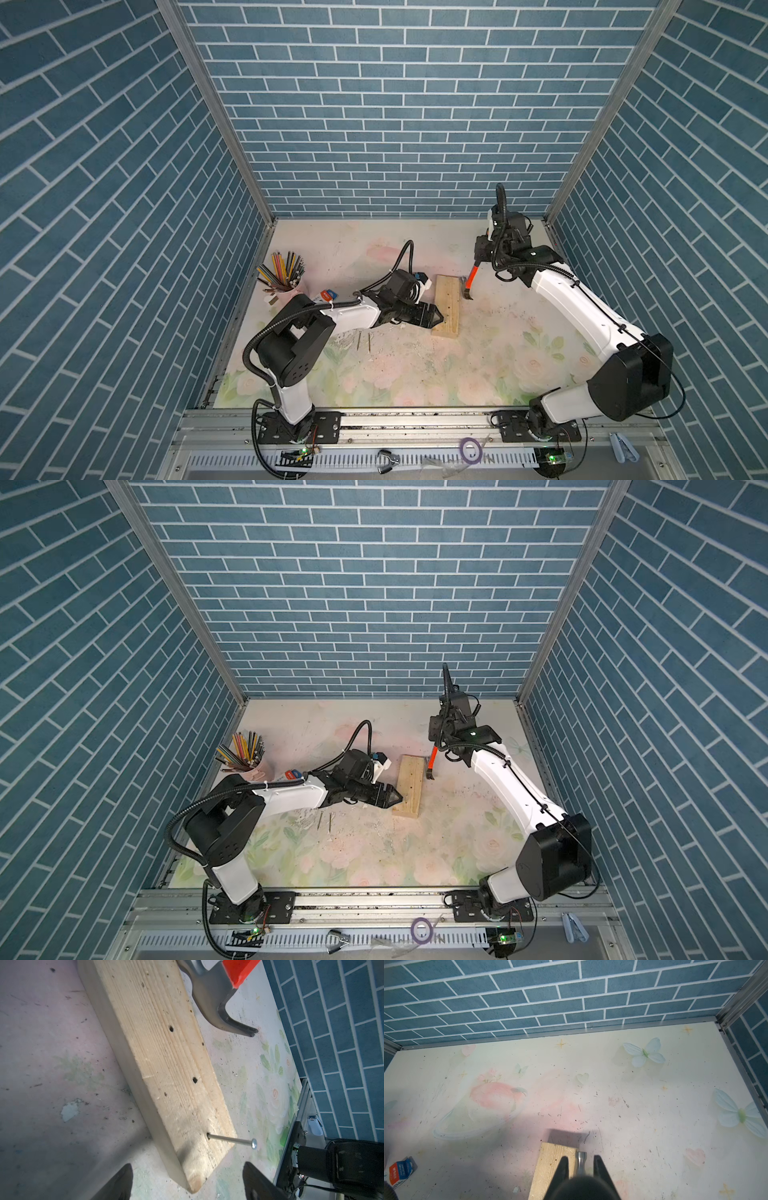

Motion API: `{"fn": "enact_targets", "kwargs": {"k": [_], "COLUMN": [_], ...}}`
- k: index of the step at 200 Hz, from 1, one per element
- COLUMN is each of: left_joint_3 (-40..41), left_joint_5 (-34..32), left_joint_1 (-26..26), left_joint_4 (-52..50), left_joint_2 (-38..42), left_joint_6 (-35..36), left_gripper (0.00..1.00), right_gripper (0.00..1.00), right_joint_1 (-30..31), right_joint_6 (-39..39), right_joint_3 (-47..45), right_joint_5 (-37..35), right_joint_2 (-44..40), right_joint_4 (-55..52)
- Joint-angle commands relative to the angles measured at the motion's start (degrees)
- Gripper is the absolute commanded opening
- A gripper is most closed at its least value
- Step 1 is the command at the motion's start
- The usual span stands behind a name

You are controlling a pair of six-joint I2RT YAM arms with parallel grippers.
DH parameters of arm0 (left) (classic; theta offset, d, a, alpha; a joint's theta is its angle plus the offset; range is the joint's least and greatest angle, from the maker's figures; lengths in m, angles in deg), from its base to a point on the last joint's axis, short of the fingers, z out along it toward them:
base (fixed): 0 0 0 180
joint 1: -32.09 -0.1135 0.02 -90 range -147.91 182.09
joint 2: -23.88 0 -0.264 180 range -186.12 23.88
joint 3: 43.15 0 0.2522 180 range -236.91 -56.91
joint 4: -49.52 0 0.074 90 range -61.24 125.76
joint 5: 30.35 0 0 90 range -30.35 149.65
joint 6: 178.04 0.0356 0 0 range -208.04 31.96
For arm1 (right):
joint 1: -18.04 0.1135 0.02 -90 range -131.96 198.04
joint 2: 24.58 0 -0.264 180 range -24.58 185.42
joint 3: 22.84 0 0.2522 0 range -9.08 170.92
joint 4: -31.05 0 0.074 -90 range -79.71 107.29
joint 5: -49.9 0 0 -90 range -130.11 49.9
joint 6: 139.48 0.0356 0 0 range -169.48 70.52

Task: Use a claw hammer to pull out a nail
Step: Adjust the mounting plate at the center of the board, then remove the nail from the mounting plate.

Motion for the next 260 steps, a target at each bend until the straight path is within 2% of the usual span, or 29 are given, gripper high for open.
{"fn": "enact_targets", "kwargs": {"k": [1,57,99,177,222,260], "left_joint_3": [0.54,2.02,2.82,4.36,3.46,2.21], "left_joint_5": [-0.53,-1.14,-0.91,3.31,5.75,5.01], "left_joint_1": [-0.19,-0.47,-0.71,1.30,1.59,1.75], "left_joint_4": [0.72,0.97,1.19,9.97,13.85,14.00], "left_joint_2": [1.11,2.26,2.20,-1.01,-4.59,-7.04], "left_joint_6": [-0.46,-1.33,-2.63,-8.24,-12.08,-13.65], "left_gripper": [0.84,0.84,0.84,0.77,0.61,0.50], "right_gripper": [0.00,0.00,0.00,0.00,0.00,0.00], "right_joint_1": [0.11,0.05,0.06,1.50,5.03,6.10], "right_joint_6": [1.83,2.37,2.23,2.22,1.62,2.13], "right_joint_3": [0.56,1.05,-0.34,-12.61,-18.76,-23.90], "right_joint_5": [3.78,4.44,3.03,4.75,2.34,1.33], "right_joint_2": [0.87,1.91,-1.19,-11.80,-16.09,-20.05], "right_joint_4": [5.23,5.84,8.10,25.05,30.97,34.00]}}
